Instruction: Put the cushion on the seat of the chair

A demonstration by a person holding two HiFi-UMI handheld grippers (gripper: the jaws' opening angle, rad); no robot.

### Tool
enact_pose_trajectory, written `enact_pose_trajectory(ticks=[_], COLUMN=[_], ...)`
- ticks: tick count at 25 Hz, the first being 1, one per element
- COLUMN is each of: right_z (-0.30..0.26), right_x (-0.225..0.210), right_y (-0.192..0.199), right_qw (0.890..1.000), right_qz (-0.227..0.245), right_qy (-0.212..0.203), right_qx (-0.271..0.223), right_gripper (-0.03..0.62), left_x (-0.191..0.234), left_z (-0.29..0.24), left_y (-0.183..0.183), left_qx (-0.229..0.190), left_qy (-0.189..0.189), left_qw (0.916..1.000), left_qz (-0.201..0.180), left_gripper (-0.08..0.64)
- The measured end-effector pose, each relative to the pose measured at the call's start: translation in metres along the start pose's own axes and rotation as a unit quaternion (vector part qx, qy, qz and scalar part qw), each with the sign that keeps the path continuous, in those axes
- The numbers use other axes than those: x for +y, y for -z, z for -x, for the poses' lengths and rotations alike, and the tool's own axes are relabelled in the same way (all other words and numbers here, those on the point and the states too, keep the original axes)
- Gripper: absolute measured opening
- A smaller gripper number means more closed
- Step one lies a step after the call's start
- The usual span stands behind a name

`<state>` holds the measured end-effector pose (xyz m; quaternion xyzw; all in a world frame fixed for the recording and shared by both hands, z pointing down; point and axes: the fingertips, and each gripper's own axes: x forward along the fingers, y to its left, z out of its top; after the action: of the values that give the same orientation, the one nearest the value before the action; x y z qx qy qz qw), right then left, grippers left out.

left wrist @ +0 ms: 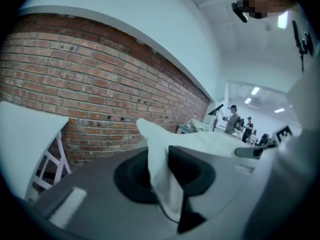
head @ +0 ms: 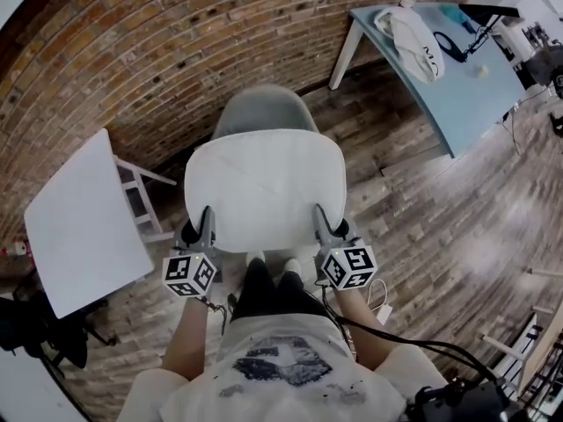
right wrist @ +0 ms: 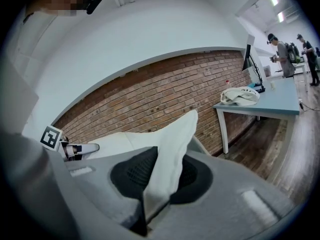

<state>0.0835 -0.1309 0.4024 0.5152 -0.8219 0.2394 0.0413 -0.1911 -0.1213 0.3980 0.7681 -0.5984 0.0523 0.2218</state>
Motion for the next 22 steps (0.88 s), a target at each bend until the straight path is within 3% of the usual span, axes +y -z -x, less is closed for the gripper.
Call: enact_pose_trajectory(ticks=[10, 14, 22], right_z=[-0.053, -0.073, -0.114], right_x=[-0.019, -0.039, -0.073], right_y=[0.067, 0.097, 0.166], right_qw=[0.999, 0.997, 0.995], right_qz=[0.007, 0.031, 0.026], right_qy=[0.046, 0.06, 0.071], right_qx=[0.027, 0.044, 0.07], right_gripper=[0.067, 0.067, 0.067], left_x=[0.05, 0.058, 0.086], left_z=[-0.063, -0.086, -0.129], left_y=[0.063, 0.099, 0.169], left_qx=[0.041, 0.054, 0.08], left_qy=[0.021, 0.015, 0.002], left_qw=[0.9989, 0.9984, 0.9967], left_qz=[-0.001, -0.003, -0.015], left_gripper=[0.064, 0.064, 0.064])
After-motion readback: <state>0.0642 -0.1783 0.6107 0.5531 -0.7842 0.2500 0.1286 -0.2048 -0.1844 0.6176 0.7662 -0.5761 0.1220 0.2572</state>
